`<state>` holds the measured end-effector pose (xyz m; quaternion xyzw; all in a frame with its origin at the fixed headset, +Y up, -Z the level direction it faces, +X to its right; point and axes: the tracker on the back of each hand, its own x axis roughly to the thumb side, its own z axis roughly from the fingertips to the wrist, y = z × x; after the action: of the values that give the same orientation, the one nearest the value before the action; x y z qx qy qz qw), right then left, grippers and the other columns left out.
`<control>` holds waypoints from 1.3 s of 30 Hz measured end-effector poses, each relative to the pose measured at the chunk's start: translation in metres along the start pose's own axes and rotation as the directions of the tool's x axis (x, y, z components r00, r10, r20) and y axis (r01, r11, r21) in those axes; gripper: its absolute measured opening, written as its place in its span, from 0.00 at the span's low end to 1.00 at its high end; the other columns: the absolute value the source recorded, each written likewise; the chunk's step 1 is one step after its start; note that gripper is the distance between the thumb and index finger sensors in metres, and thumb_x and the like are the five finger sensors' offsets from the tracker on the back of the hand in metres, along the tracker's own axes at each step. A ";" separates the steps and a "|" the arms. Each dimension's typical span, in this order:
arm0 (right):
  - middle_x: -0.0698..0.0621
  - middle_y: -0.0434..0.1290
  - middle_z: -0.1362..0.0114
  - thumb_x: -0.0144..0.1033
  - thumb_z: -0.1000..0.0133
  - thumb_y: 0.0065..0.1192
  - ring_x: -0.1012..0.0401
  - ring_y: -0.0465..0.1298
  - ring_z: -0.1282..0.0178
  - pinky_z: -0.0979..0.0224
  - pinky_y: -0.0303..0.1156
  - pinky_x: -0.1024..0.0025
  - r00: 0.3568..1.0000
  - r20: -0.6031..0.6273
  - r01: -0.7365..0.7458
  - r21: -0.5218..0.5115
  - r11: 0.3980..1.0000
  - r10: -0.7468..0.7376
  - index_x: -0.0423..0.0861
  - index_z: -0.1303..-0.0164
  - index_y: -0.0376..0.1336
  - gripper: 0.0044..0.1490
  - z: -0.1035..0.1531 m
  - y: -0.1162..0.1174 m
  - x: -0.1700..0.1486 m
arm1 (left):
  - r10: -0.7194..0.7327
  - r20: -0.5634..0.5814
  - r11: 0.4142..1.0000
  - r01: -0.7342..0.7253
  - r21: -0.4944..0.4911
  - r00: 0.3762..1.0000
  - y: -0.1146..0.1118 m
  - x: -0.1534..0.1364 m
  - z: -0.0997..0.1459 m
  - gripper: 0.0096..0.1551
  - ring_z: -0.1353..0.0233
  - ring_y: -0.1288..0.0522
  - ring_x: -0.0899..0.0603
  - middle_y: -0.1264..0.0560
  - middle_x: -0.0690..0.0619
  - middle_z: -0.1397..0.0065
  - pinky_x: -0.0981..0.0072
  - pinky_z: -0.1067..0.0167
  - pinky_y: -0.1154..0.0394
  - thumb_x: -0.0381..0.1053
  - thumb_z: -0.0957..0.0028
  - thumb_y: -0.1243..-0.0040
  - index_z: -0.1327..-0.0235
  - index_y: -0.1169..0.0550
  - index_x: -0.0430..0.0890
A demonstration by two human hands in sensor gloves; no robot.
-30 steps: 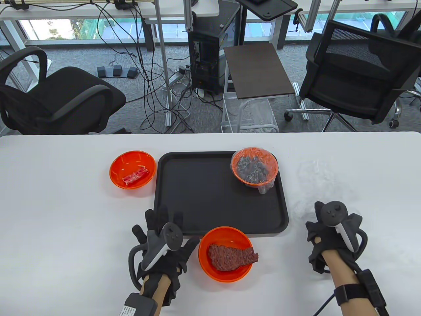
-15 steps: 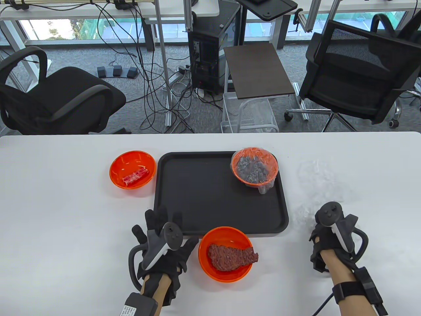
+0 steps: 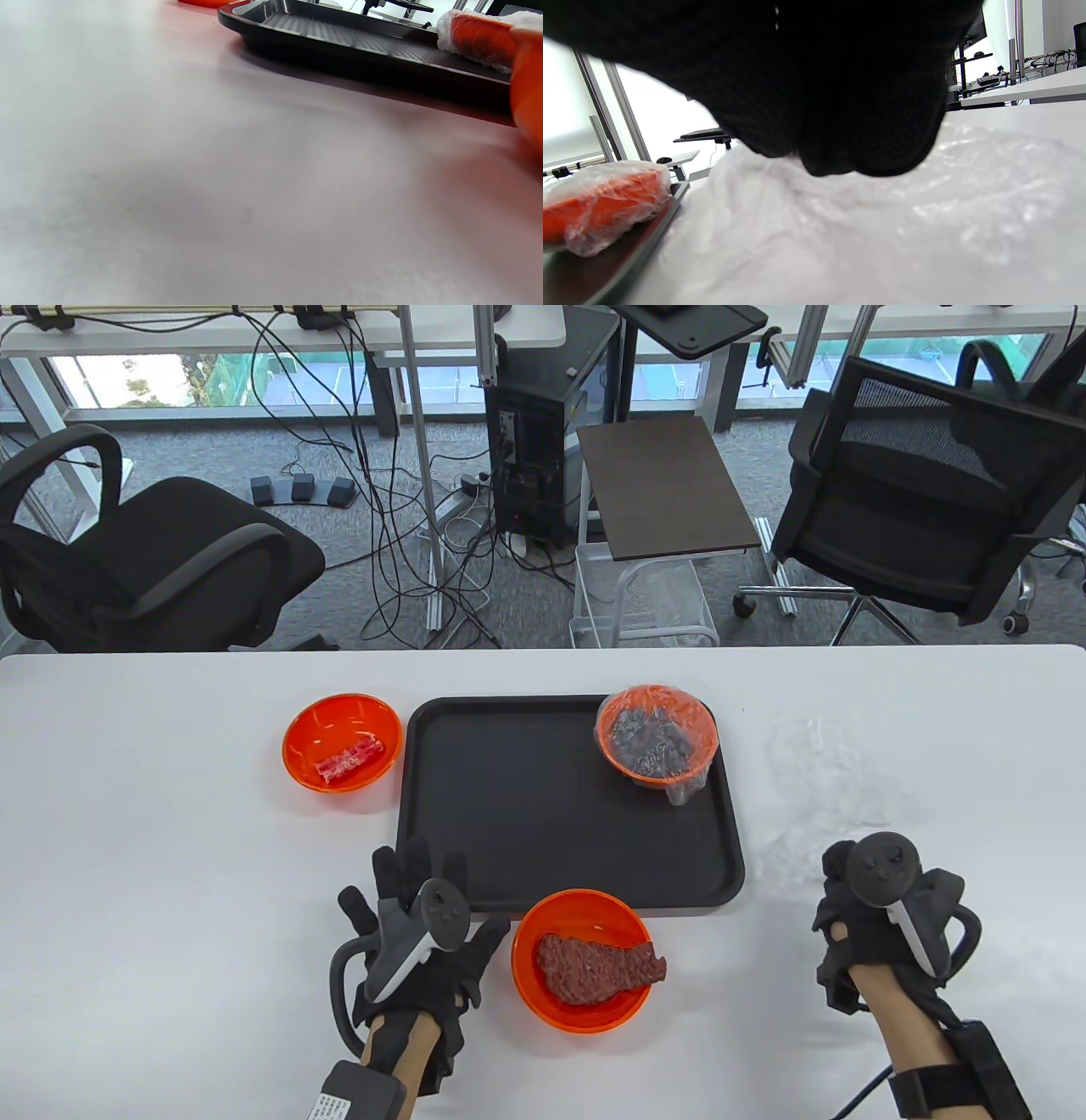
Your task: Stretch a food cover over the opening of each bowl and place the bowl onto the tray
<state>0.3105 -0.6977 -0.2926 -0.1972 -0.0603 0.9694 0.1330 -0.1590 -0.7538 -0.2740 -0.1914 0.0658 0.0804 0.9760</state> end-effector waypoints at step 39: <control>0.47 0.83 0.41 0.32 0.54 0.82 0.54 0.89 0.52 0.54 0.91 0.67 0.697 0.629 0.487 -0.062 0.871 -0.345 0.51 0.44 0.78 0.25 0.131 -0.072 0.143 | 0.447 0.273 0.883 -0.468 0.017 0.852 0.038 -0.002 0.027 0.51 0.41 0.15 0.35 0.14 0.47 0.36 0.43 0.41 0.20 0.81 0.52 0.61 0.35 0.17 0.49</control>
<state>0.1483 -0.5968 -0.2134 0.1247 -0.2511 0.9116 0.3008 -0.1656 -0.7090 -0.2622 -0.1172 -0.0165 0.3321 0.9358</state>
